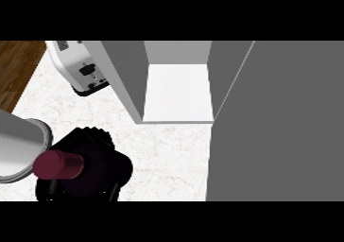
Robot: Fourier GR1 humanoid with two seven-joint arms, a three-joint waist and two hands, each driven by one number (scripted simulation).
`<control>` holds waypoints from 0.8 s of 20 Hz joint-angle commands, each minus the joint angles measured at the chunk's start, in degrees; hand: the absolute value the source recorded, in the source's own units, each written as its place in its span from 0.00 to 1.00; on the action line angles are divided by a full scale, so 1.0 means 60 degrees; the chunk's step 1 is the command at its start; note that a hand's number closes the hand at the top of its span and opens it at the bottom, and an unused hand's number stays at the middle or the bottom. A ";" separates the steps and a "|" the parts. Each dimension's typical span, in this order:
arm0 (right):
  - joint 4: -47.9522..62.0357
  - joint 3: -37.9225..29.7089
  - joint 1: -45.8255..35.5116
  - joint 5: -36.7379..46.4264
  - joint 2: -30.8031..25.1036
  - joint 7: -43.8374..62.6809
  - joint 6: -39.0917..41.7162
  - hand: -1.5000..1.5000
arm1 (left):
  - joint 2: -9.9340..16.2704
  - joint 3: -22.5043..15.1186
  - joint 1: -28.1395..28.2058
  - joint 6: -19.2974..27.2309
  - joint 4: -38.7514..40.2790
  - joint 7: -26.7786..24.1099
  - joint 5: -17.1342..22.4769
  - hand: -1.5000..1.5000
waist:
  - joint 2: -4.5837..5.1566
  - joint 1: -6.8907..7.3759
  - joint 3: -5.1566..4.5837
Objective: Pick up the wine, place it into the cabinet and close the cabinet
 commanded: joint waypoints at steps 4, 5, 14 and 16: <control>-0.1281 0.0572 0.0685 -0.0087 0.0476 0.0157 -0.0147 0.00 | -0.0112 -0.1583 -0.1206 0.1554 -0.0487 0.1225 -0.0203 1.00 | 0.0010 -0.0015 -0.0006; -0.0913 -0.0232 0.0122 -0.0783 0.0045 0.0201 -0.0011 0.00 | -0.0113 -0.1857 -0.1953 0.2216 -0.0449 0.1885 -0.0236 1.00 | 0.0016 -0.0044 -0.0002; -0.1481 -0.0841 0.1105 -0.1675 -0.0140 0.0138 0.0563 0.00 | -0.0115 -0.3420 -0.3408 0.4822 0.0235 0.2057 -0.0523 1.00 | 0.0001 -0.0125 0.0004; -0.0715 -0.0525 0.0694 -0.1009 0.0145 -0.0311 0.0500 0.00 | -0.0115 -0.2632 -0.4033 0.4441 0.0674 0.2300 -0.0313 1.00 | 0.0025 -0.0025 -0.0003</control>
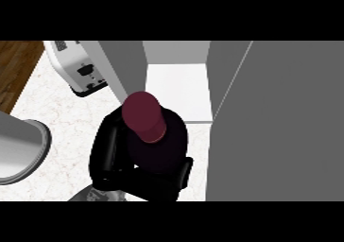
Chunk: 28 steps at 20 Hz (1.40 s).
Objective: Pick up the wine, place it into the cabinet and close the cabinet
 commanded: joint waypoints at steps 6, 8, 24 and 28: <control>-0.1348 -0.0451 0.0680 -0.1408 -0.0194 0.0525 0.0245 0.00 | -0.0005 -0.0720 -0.2108 0.2224 0.1189 0.0608 -0.0334 1.00 | -0.0006 -0.0023 0.0001; -0.0983 0.0064 0.1133 -0.0825 0.0125 -0.0250 0.0601 0.00 | -0.0005 -0.1051 -0.2241 0.2546 0.2018 -0.0165 0.0183 1.00 | 0.0012 -0.0055 0.0000; -0.1602 -0.0307 0.0083 -0.1163 -0.0171 0.1096 -0.0172 0.00 | -0.0005 -0.0670 -0.2659 0.2999 0.3582 -0.2017 0.1760 1.00 | 0.0014 -0.0072 -0.0011; -0.1409 0.0057 0.0574 -0.0708 0.0164 0.0395 0.0103 0.00 | -0.0005 -0.0834 -0.2391 0.3175 0.3630 -0.2344 0.1954 1.00 | 0.0004 -0.0011 -0.0005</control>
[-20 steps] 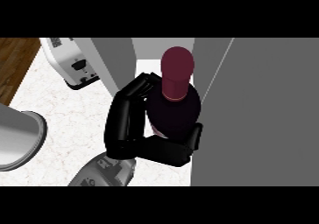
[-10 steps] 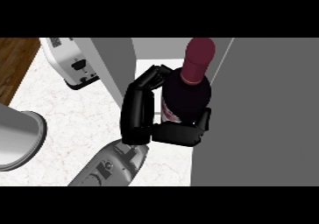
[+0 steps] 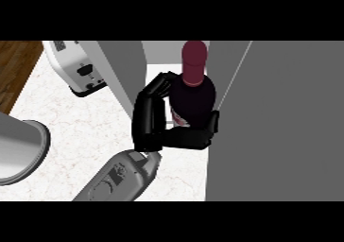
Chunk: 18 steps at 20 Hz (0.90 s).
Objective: Pick up the wine, place it into the cabinet and close the cabinet
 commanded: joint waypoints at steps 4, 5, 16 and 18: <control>-0.1553 0.0555 0.0330 0.0010 0.0311 0.0704 -0.0489 0.00 | -0.0001 -0.0117 0.0284 -0.0383 0.1228 -0.1095 0.0354 1.00 | -0.0004 0.0035 -0.0002; -0.1056 0.0091 -0.0094 -0.0404 0.0051 0.0622 -0.0402 0.00 | -0.0001 -0.0492 0.0363 0.0259 0.1756 -0.1748 0.0263 1.00 | 0.0009 -0.0006 -0.0002; -0.1844 -0.0013 0.0593 -0.0908 -0.0090 0.0686 -0.0160 0.00 | 0.0013 0.0528 0.0527 -0.0638 0.2858 -0.2953 0.0233 1.00 | -0.0013 0.0014 0.0001; -0.1045 -0.0061 0.0144 -0.0671 -0.0051 0.0408 -0.0162 0.00 | -0.0001 0.0363 -0.0157 -0.0166 0.3353 -0.3048 0.0901 1.00 | 0.0011 0.0009 0.0001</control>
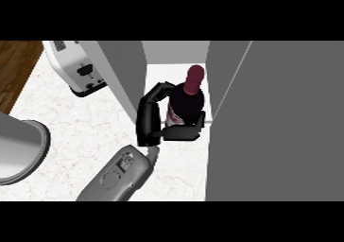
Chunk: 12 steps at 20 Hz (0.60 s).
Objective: Pick up the wine, place it into the cabinet and close the cabinet
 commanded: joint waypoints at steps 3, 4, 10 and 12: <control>-0.1370 -0.0403 0.0472 -0.0989 -0.0100 0.0376 0.0064 0.00 | -0.0004 0.0707 -0.0737 -0.0135 0.0552 0.0090 0.0216 1.00 | -0.0010 0.0022 0.0004; -0.1459 -0.0567 -0.0183 -0.1179 -0.0290 0.1308 -0.0474 0.00 | 0.0010 0.0721 0.0448 -0.0777 0.0269 -0.0683 0.0242 1.00 | -0.0017 0.0086 -0.0004; -0.1266 -0.0637 0.0844 -0.1240 0.0034 0.0065 0.0165 0.00 | 0.0229 0.1579 -0.0389 -0.1345 0.1128 -0.0309 0.0320 1.00 | -0.0007 0.0030 0.0006; -0.0507 -0.0686 0.0403 -0.1059 0.0050 -0.0310 0.0219 0.00 | 0.0044 0.1959 -0.0864 -0.1831 0.1741 -0.0384 0.0469 1.00 | 0.0011 0.0050 0.0004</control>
